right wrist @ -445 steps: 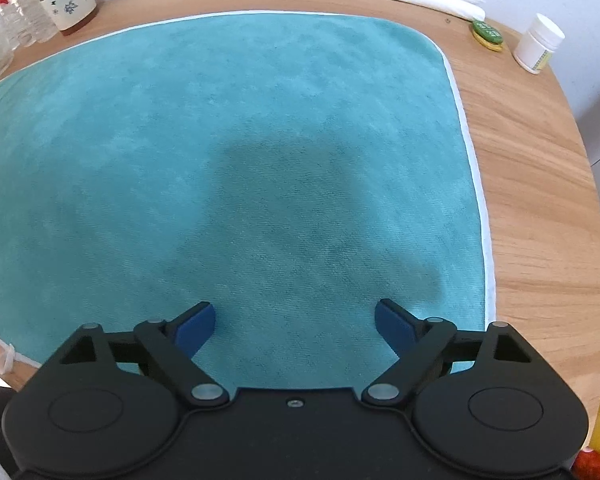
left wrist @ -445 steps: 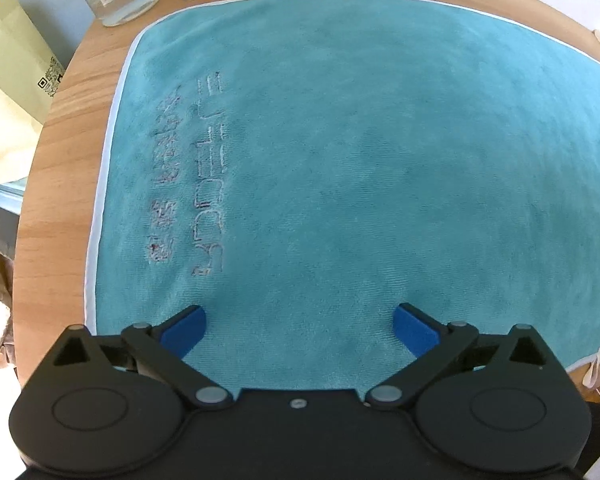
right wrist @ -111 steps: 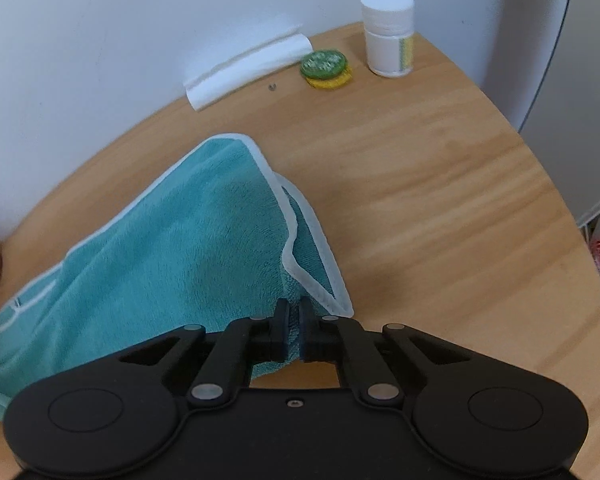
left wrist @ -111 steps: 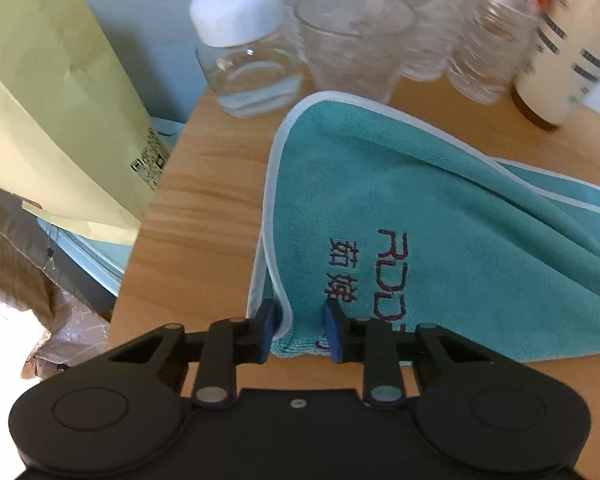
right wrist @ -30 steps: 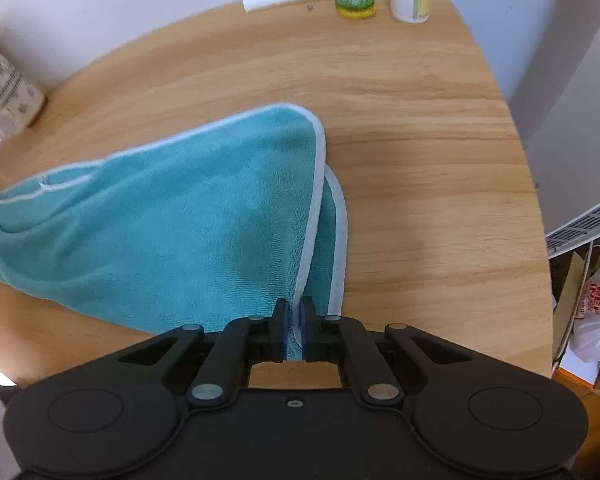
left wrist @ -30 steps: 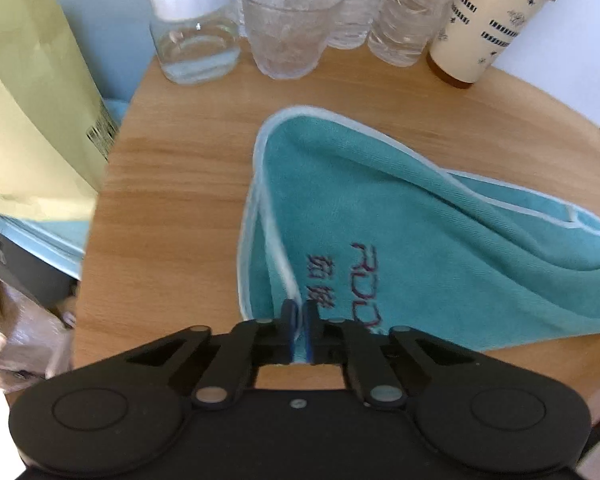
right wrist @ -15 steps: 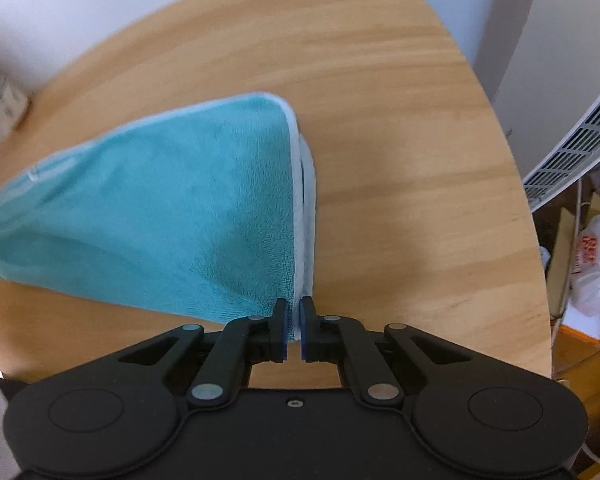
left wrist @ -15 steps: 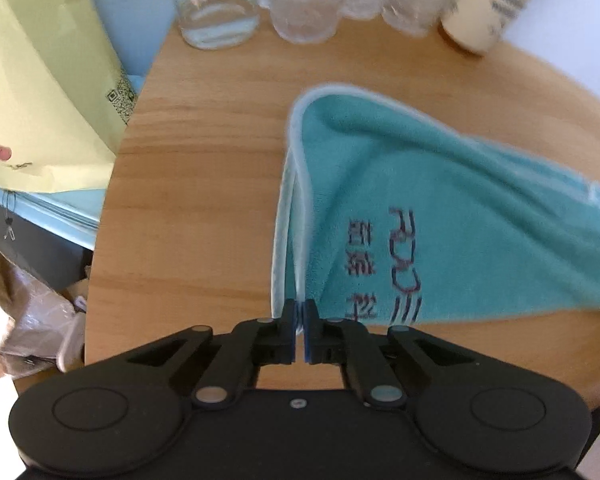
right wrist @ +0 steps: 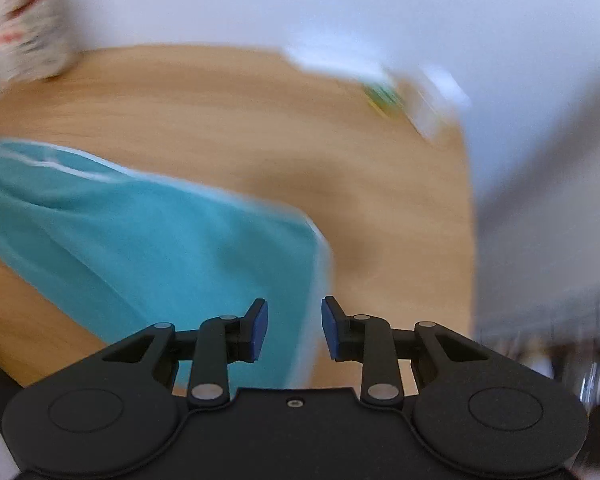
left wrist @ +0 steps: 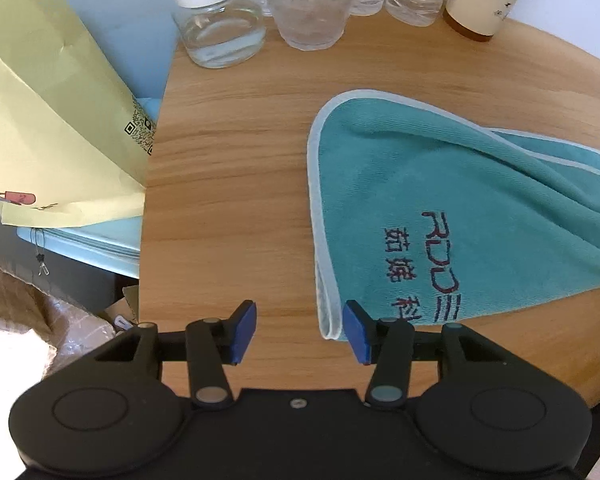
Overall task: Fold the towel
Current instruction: 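Open both tools and release the folded towel, then move both open tools apart to the ends of the folded towel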
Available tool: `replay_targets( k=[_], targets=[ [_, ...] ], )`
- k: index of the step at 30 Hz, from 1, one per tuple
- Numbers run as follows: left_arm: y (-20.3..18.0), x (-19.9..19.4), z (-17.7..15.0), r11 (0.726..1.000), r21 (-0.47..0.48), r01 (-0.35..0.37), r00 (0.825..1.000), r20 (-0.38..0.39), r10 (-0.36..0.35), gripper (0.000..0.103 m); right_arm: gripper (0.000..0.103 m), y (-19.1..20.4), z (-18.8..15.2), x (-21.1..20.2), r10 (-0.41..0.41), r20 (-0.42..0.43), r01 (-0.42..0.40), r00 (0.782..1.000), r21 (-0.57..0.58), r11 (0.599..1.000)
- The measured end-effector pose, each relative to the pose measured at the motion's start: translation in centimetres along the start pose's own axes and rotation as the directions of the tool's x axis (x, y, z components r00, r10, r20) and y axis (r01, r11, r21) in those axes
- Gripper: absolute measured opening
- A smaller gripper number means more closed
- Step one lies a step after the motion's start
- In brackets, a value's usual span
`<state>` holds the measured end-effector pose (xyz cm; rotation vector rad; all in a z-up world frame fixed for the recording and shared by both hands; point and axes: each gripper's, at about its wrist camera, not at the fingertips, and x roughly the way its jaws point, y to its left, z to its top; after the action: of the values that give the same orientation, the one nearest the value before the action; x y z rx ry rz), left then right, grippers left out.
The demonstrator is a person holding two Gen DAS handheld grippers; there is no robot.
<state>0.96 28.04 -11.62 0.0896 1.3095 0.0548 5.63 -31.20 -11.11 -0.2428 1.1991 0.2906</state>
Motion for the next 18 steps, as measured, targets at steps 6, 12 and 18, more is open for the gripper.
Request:
replay_targets(
  k=[6, 12, 18],
  targets=[
    [-3.5, -2.4, 1.8, 0.989, 0.145, 0.029, 0.996, 0.078, -0.041, 0.053, 0.033, 11.1, 8.3, 4.6, 0.201, 0.001, -0.181, 0.980, -0.432, 0.884],
    [-11.0, -3.1, 3.3, 0.916, 0.374, 0.147, 0.976, 0.096, -0.196, 0.054, 0.031, 14.9, 12.7, 10.1, 0.270, -0.120, -0.291, 0.955, -0.542, 0.789],
    [-14.1, -1.2, 3.1, 0.865, 0.464, 0.190, 0.972, 0.037, -0.234, 0.054, 0.031, 16.3, 14.6, 12.6, 0.296, -0.189, -0.350, 0.936, -0.575, 0.739]
  ],
)
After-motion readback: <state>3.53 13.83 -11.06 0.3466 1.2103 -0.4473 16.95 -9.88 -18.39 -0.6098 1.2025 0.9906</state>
